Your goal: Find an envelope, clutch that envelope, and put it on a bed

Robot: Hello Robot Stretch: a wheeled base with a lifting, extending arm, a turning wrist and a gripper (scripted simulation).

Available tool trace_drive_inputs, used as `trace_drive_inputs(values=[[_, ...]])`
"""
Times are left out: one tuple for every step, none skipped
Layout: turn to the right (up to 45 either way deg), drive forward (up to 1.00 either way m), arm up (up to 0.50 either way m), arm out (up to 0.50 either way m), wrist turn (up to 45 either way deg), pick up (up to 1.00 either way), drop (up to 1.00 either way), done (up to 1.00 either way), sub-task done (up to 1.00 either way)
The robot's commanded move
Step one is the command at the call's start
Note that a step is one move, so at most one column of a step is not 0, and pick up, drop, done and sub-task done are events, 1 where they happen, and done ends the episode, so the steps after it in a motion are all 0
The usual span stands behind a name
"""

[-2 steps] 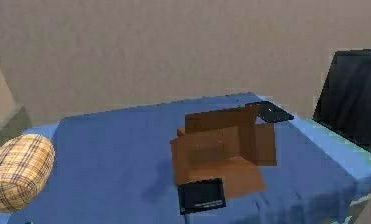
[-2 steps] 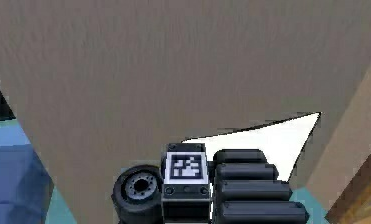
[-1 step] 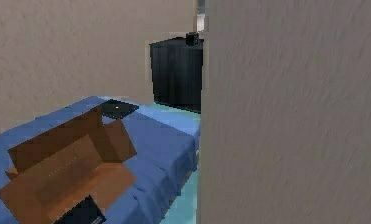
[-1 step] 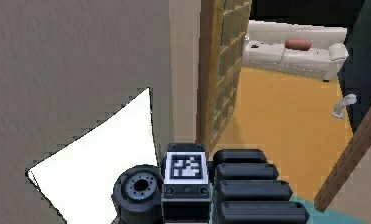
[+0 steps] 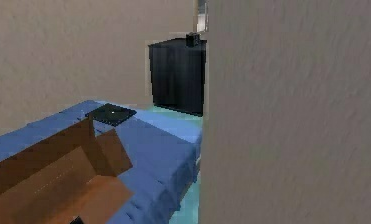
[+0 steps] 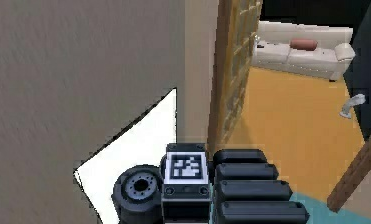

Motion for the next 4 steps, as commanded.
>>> trace_drive_inputs(values=[[-45.0, 0.00, 0.00, 0.00, 0.0, 0.00, 0.00, 0.00, 0.00], [-45.0, 0.00, 0.00, 0.00, 0.0, 0.00, 0.00, 0.00, 0.00], [-39.0, 0.00, 0.00, 0.00, 0.0, 0.00, 0.00, 0.00, 0.00], [-6.0, 0.00, 0.00, 0.00, 0.0, 0.00, 0.00, 0.00, 0.00]])
